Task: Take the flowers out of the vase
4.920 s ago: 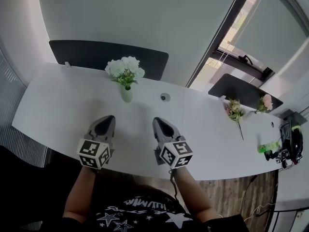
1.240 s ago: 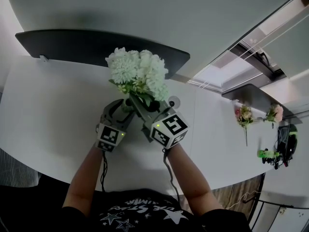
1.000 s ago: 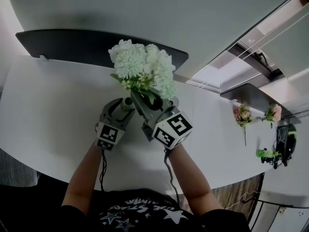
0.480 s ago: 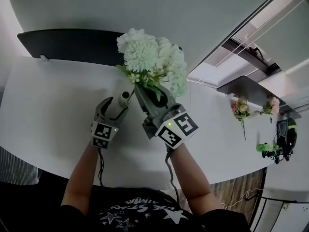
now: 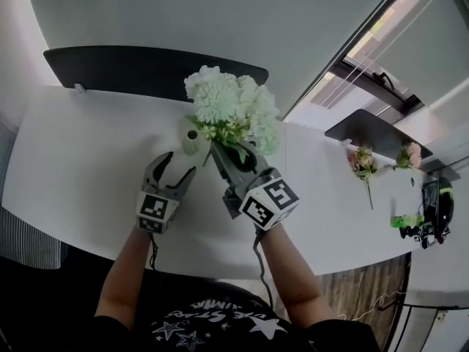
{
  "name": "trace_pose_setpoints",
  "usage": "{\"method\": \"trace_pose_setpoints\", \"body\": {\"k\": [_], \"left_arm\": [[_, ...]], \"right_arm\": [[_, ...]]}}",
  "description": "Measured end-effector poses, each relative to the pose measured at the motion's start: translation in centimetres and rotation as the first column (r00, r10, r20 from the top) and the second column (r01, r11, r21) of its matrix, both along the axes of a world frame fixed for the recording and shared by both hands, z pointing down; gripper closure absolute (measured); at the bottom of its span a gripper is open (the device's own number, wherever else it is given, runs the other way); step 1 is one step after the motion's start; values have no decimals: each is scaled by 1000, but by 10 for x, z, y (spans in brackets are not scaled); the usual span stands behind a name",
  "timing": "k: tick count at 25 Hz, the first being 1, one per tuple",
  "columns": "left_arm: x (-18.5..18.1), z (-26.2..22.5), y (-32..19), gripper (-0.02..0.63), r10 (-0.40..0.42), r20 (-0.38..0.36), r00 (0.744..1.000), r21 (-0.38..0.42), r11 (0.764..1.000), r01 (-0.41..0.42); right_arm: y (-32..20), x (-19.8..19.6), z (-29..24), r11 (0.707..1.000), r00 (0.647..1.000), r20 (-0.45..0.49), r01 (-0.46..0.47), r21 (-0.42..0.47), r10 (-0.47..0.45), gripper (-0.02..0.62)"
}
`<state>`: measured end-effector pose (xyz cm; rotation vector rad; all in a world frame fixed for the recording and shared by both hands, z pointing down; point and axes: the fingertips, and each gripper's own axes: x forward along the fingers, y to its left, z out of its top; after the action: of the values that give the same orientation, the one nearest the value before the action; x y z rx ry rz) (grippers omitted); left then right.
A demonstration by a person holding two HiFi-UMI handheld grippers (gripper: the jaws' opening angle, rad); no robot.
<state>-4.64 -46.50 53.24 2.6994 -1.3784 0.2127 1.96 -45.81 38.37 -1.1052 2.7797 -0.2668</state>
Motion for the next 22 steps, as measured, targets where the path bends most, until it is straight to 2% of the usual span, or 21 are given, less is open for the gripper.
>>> {"method": "trace_pose_setpoints", "body": {"k": [7,12,17,22], "left_arm": [[-8,-24,26,322,33,-9,999,-27,999,-33],[16,-42,80,410,-5,-27,1000,11,1000,5],[30,-72,116,502,-26,-58,998,65,997,30],[45,-96,158,552,-35,-89,995,107,993,44]], "right_arm": [[21,9,-1,999,999,-20,-33,-41,32,525],[76,40,8,999,999,-24,-22,-45,21,526],[116,52,6,999,1000,-18,-12,-39,12,526],[162,66,5,999,1000,-20,-3,-32,2,526]]}}
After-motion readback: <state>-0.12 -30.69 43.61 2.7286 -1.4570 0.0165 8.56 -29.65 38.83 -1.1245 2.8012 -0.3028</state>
